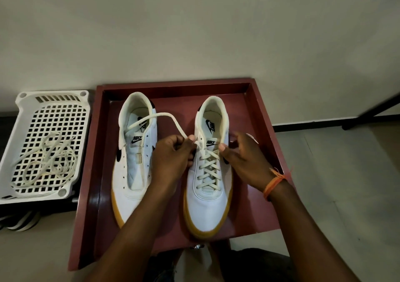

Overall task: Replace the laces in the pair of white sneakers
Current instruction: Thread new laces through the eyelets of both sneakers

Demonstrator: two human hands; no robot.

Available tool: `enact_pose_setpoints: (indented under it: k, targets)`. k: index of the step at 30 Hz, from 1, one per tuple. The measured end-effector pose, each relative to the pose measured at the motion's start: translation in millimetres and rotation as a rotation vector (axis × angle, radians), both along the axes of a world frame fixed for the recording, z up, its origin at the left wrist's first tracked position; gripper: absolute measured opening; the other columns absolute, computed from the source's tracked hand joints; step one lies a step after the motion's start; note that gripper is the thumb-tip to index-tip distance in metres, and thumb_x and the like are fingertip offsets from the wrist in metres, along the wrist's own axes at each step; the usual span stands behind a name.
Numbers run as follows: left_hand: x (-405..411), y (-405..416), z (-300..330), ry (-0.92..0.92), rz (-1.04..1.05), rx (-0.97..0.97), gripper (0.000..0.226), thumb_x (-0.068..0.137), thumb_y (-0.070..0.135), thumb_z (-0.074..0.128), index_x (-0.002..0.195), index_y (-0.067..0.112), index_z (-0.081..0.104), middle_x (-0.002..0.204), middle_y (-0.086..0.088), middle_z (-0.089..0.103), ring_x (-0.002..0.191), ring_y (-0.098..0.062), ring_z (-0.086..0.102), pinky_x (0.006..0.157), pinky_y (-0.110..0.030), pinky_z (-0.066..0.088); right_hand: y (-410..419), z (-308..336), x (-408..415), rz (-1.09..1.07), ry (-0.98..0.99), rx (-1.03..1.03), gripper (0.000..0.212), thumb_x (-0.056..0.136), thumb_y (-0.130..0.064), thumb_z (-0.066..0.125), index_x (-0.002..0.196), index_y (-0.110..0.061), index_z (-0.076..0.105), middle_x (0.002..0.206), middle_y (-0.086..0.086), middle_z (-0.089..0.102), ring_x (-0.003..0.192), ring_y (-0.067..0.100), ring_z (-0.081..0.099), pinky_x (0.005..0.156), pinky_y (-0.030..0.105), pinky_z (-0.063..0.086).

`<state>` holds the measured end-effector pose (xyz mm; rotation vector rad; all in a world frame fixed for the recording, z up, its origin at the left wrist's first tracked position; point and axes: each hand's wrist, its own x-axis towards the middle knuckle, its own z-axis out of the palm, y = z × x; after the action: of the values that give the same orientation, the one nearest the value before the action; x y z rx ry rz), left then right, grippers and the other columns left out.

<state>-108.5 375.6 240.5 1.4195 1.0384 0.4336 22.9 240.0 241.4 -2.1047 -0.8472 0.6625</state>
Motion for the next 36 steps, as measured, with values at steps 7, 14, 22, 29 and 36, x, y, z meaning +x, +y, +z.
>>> enact_pose_setpoints:
  k: [7, 14, 22, 29, 36]
  targets:
    - [-1, 3, -17, 0.178, -0.053, 0.075, 0.035, 0.092, 0.033, 0.066, 0.075, 0.003, 0.064, 0.061, -0.006, 0.069, 0.052, -0.017, 0.066, 0.072, -0.046, 0.06, -15, 27, 5, 0.041, 0.16, -0.134, 0.025, 0.095, -0.029, 0.061, 0.076, -0.014, 0.058, 0.063, 0.0, 0.062, 0.053, 0.014, 0.051, 0.052, 0.022, 0.042]
    - [-4, -9, -19, 0.274, -0.013, 0.275, 0.05, 0.092, 0.041, 0.063, 0.056, 0.01, 0.051, 0.054, -0.003, 0.059, 0.054, -0.019, 0.057, 0.06, -0.034, 0.044, -31, 73, 5, -0.088, 0.358, 0.102, 0.032, 0.099, -0.025, 0.055, 0.078, -0.002, 0.065, 0.051, 0.002, 0.051, 0.046, 0.013, 0.045, 0.053, 0.029, 0.039]
    - [-14, -33, 45, 0.263, -0.014, 0.578, 0.048, 0.098, 0.044, 0.051, 0.064, 0.011, 0.054, 0.063, 0.002, 0.058, 0.06, -0.017, 0.055, 0.057, -0.031, 0.035, -47, 152, -15, -0.071, 0.355, 0.219, 0.03, 0.1, -0.022, 0.053, 0.082, -0.001, 0.064, 0.051, 0.0, 0.052, 0.049, 0.016, 0.051, 0.055, 0.027, 0.046]
    - [-7, -109, 146, -0.287, -0.342, 0.705, 0.025, 0.094, 0.022, 0.066, 0.118, 0.016, 0.068, 0.099, 0.021, 0.068, 0.077, 0.0, 0.063, 0.067, -0.018, 0.05, -66, 238, -28, -0.028, 0.265, 0.317, 0.031, 0.099, -0.025, 0.056, 0.076, -0.006, 0.065, 0.052, 0.001, 0.053, 0.049, 0.016, 0.054, 0.054, 0.025, 0.048]
    - [0, -125, 204, -0.432, -0.209, 0.737, 0.032, 0.096, 0.038, 0.053, 0.078, 0.017, 0.068, 0.061, 0.0, 0.063, 0.051, -0.019, 0.06, 0.049, -0.041, 0.046, -97, 291, -50, 0.023, 0.222, 0.349, 0.031, 0.098, -0.026, 0.058, 0.079, -0.003, 0.068, 0.054, 0.003, 0.054, 0.049, 0.015, 0.053, 0.059, 0.031, 0.047]
